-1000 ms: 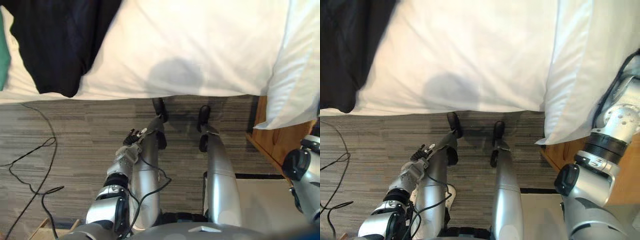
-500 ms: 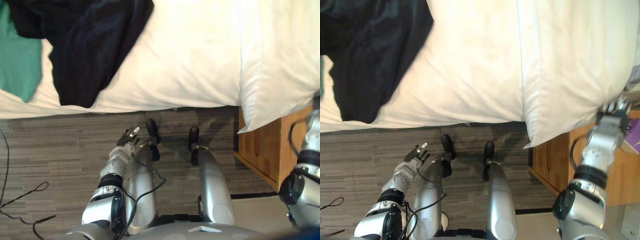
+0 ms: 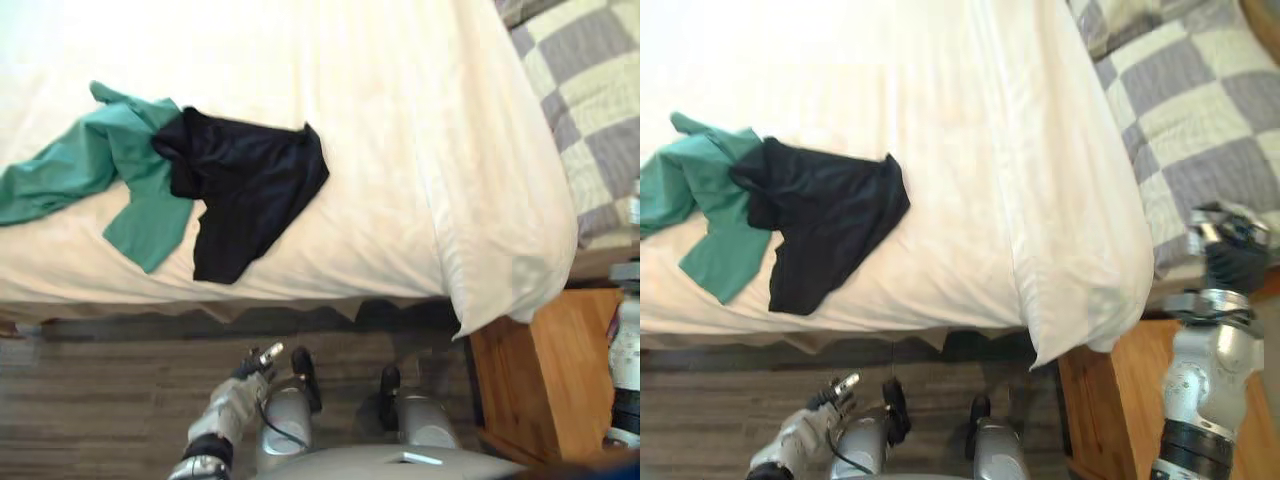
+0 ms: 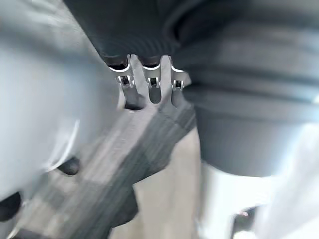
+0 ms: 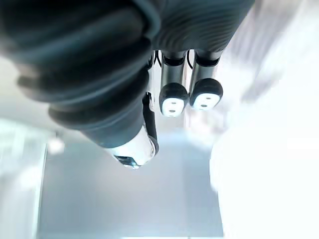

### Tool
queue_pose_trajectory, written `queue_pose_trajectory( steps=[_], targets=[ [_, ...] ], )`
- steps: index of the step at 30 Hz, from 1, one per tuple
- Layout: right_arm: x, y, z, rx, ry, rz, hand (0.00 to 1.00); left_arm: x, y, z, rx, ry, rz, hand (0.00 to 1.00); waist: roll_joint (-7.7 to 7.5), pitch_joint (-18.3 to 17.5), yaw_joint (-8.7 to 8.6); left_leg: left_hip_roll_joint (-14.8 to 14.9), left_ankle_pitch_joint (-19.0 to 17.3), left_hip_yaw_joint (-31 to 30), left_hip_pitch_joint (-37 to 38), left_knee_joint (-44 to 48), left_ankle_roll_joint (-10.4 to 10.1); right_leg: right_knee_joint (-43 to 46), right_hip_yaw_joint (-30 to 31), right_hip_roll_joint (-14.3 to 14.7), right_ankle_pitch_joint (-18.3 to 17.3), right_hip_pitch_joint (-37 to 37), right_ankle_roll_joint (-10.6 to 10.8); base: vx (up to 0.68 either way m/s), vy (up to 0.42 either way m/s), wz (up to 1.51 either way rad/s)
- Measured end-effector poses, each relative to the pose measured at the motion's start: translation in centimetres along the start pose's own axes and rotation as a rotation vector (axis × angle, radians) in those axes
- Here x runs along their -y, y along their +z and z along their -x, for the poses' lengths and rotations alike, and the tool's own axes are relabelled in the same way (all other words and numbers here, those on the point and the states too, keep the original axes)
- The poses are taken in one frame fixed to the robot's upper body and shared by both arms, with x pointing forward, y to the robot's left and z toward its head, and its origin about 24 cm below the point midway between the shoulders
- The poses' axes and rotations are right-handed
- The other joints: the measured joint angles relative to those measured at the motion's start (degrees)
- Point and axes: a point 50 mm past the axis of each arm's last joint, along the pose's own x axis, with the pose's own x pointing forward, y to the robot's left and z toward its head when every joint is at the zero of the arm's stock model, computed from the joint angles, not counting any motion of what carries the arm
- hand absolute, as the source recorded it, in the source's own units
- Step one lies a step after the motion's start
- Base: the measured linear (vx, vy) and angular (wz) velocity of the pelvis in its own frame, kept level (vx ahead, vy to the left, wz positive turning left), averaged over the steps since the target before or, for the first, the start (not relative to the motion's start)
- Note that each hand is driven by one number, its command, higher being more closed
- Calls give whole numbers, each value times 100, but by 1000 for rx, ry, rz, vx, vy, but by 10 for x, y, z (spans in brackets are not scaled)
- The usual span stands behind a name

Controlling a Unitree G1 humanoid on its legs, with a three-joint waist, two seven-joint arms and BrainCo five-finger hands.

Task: Tidy the bed and pick cloth on bed and put in laundry

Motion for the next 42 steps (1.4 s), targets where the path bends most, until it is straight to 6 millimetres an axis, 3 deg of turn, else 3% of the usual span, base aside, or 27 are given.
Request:
queue_pose_trajectory(
  steps=[2, 4, 7, 10, 12, 16, 20, 22, 28, 30, 33, 37, 41, 42],
  targets=[
    [-8, -12, 2, -51, 58, -36, 100, -3, -8, 1, -19, 10, -9, 0, 28, -43, -3, -77, 12, -62, 148, -73, 11, -99, -34, -35, 11, 193, 15, 145, 22, 24],
    [-22, -35, 7, -176, 163, -95, 100, -8, -25, 5, -60, 20, -33, 0, 209, -147, -16, -236, 36, -200, 389, -235, 19, -255, -143, -101, 47, 502, 77, 90, 32, 23],
    [-39, -55, 13, -279, 241, -152, 100, -10, -35, 7, -96, 29, -59, 0, 331, -187, -11, -342, 103, -231, 516, -397, 38, -285, -157, -172, 42, 597, 125, 28, 40, 10],
    [-72, -77, 22, -345, 281, -218, 100, -8, -37, 7, -115, 24, -109, 0, 388, -138, -11, -426, 256, -340, 442, -656, 18, -309, -175, -195, 20, 413, 141, -92, 17, 13],
    [-90, -81, 16, -348, 295, -176, 100, -2, -31, 4, -100, 19, -123, 0, 445, 46, -7, -455, 384, -377, 300, -819, -20, -152, -209, -245, -26, 169, 139, -151, 12, 16],
    [-132, -59, -28, -213, 268, -155, 100, 18, 0, -4, -28, -40, -104, 0, 511, 759, 20, -475, 683, -405, -288, -953, -30, 366, -142, -267, -77, -698, 101, -152, -14, 10],
    [-152, -40, -63, -141, 211, -188, 100, 46, 20, -10, 20, -114, -56, 0, 548, 1092, 178, -488, 910, -396, -1036, -944, -15, 879, -144, -365, -101, -1670, 56, -63, -27, 18],
    [-169, -26, -81, -98, 218, -215, 100, 71, 33, -12, 58, -169, -19, 0, 594, 1257, 254, -500, 1051, -402, -1467, -900, 46, 1231, -166, -446, -152, -2230, -19, -5, -44, 21],
    [-216, 20, -105, 71, 336, -351, 100, 99, 60, -11, 161, -233, 131, 0, 716, 1577, 275, -448, 1220, -544, -2304, -749, 77, 1694, -375, -508, -273, -3096, -156, 35, -65, 22],
    [-222, 18, -105, 60, 379, -411, 100, 100, 61, -11, 165, -229, 164, 0, 706, 1588, 270, -461, 1220, -574, -2308, -748, 72, 1800, -415, -547, -357, -3121, -196, 25, -77, 18],
    [-229, 6, -96, 13, 441, -517, 100, 101, 61, -11, 178, -226, 212, 0, 706, 1588, 212, -490, 1209, -621, -2293, -759, 42, 1908, -471, -606, -487, -3132, -219, 18, -64, 13],
    [-261, -30, -58, -124, 660, -544, 100, 117, 66, -7, 211, -264, 263, 0, 703, 1587, 129, -529, 1228, -600, -2114, -888, -26, 1984, -470, -650, -555, -3054, -228, 44, -69, 0],
    [-291, -93, 12, -483, 835, -553, 100, 147, 49, -3, 156, -334, 235, 0, 689, 1579, -16, -620, 1206, -544, -1641, -1001, -65, 1988, -471, -751, -659, -2652, -176, 85, -36, -6],
    [-293, -119, 41, -647, 859, -516, 100, 152, 48, -2, 143, -348, 210, 0, 685, 1577, -24, -643, 1199, -547, -1500, -1054, -74, 1990, -474, -768, -700, -2527, -159, 75, -28, 1]
  ],
)
